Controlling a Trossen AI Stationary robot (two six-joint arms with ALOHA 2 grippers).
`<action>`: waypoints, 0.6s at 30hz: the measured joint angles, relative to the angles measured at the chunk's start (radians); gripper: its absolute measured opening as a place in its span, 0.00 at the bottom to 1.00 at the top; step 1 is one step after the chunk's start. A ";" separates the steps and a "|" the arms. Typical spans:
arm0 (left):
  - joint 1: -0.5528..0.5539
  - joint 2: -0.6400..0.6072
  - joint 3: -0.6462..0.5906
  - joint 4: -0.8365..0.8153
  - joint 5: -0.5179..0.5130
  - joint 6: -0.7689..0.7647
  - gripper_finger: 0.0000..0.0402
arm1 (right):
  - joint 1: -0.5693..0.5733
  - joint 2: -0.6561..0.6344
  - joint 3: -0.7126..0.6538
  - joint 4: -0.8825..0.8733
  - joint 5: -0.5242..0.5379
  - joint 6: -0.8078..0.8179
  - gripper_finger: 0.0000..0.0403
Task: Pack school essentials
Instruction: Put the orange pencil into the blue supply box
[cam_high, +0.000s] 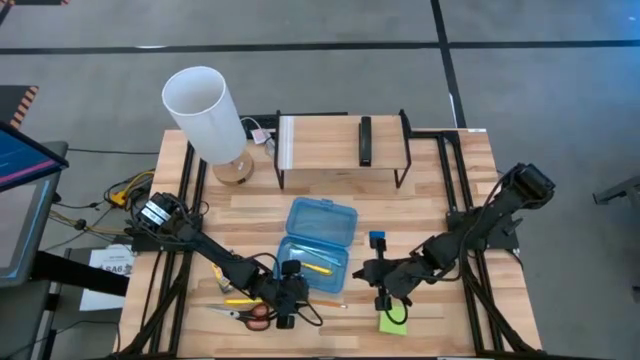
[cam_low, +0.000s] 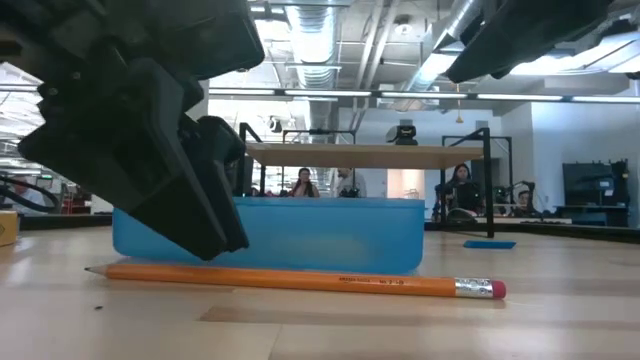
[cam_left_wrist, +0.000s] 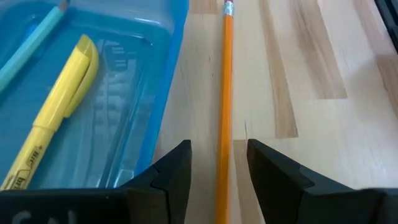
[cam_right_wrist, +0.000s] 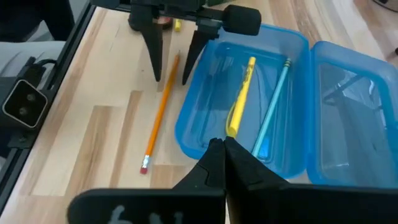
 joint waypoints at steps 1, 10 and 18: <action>-0.003 0.000 0.000 0.000 0.001 0.000 0.35 | 0.000 0.000 0.000 0.000 0.000 0.000 0.02; 0.018 0.000 0.000 0.038 -0.029 0.049 0.35 | 0.000 0.000 0.000 0.000 0.004 0.000 0.02; 0.042 0.000 0.009 0.045 0.032 0.063 0.35 | 0.000 0.000 0.000 -0.006 0.004 -0.001 0.03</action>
